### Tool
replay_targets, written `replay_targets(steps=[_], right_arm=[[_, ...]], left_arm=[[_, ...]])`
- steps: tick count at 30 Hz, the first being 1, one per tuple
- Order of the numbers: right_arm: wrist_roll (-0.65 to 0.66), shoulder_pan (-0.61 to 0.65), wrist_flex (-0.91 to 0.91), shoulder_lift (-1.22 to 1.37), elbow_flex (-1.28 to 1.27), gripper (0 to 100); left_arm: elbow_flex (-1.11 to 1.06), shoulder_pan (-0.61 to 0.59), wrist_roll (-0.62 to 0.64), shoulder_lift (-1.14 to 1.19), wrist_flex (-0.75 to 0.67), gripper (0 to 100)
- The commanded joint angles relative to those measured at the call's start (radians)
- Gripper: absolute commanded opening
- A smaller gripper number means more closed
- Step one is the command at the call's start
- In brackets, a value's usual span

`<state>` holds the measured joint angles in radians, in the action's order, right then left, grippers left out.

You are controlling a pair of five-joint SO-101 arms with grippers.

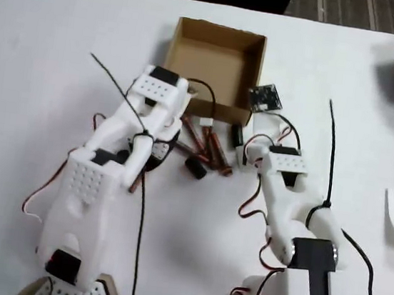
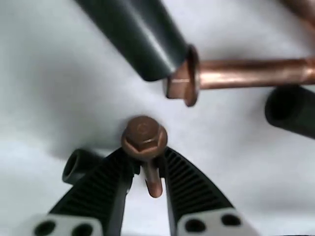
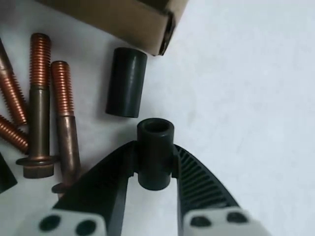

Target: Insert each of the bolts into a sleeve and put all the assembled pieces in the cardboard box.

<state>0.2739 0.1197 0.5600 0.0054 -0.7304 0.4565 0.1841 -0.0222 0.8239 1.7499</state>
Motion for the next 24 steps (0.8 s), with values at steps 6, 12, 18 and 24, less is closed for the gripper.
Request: replay_targets(steps=[6,12,18,24], right_arm=[[0.009,-0.004,-0.001,-0.005,0.046,2.0],[0.009,-0.004,-0.001,-0.005,0.046,2.0],[0.009,-0.004,-0.001,-0.005,0.046,2.0],[0.009,-0.004,0.001,-0.005,0.046,2.0]], left_arm=[[0.053,0.034,-0.012,-0.015,0.014,3],[0.117,0.031,0.100,-0.005,0.006,9],[0.119,0.031,0.196,-0.005,-0.058,16],[0.117,0.038,0.196,-0.003,-0.068,8]])
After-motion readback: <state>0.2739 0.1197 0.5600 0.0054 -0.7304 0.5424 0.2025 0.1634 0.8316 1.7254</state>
